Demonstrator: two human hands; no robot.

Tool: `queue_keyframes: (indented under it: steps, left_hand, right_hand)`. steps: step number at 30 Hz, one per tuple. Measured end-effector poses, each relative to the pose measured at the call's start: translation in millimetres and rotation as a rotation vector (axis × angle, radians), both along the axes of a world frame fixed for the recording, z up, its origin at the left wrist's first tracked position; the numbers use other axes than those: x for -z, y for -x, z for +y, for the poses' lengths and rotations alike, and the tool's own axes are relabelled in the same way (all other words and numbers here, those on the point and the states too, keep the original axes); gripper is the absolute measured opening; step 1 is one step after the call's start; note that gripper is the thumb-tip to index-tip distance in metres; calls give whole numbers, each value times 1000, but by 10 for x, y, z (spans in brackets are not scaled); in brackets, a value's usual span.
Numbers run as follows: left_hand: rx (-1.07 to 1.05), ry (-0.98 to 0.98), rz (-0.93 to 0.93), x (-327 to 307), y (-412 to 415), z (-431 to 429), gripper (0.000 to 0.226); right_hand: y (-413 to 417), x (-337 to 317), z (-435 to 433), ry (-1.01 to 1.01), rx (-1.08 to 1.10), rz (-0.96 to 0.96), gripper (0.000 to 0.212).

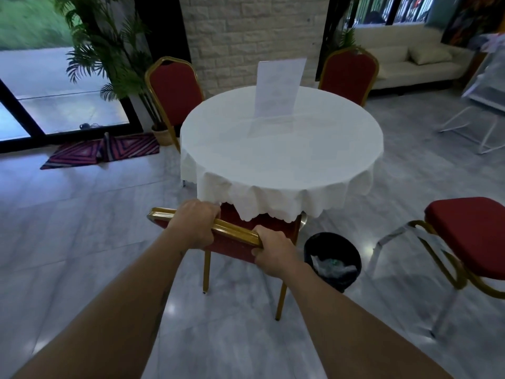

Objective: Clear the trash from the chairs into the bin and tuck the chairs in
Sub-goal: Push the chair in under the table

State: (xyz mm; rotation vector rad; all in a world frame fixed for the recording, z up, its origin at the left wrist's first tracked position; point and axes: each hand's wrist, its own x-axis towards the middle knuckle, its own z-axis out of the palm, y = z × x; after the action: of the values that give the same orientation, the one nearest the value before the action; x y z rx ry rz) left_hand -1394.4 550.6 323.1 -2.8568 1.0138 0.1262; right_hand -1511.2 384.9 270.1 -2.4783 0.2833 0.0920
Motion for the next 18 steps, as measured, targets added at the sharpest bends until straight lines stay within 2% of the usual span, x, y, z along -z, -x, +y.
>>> queue_keyframes:
  steps: [3, 6, 8, 13, 18]
  left_hand:
    - [-56, -38, 79, -92, 95, -45, 34]
    - [-106, -82, 208, -261, 216, -143, 50]
    - [-143, -12, 321, -396, 304, -248, 61]
    - [-122, 334, 470, -670, 511, -656, 50]
    - [-36, 367, 512, -821, 451, -1279, 42]
  right_hand:
    - [28, -31, -98, -71, -32, 80, 18]
    - [141, -106, -318, -158, -28, 149, 37]
    - [233, -149, -497, -209, -2, 137, 48]
    - [371, -333, -948, -252, 38, 85, 46]
    - [335, -711, -1543, -257, 96, 17, 35]
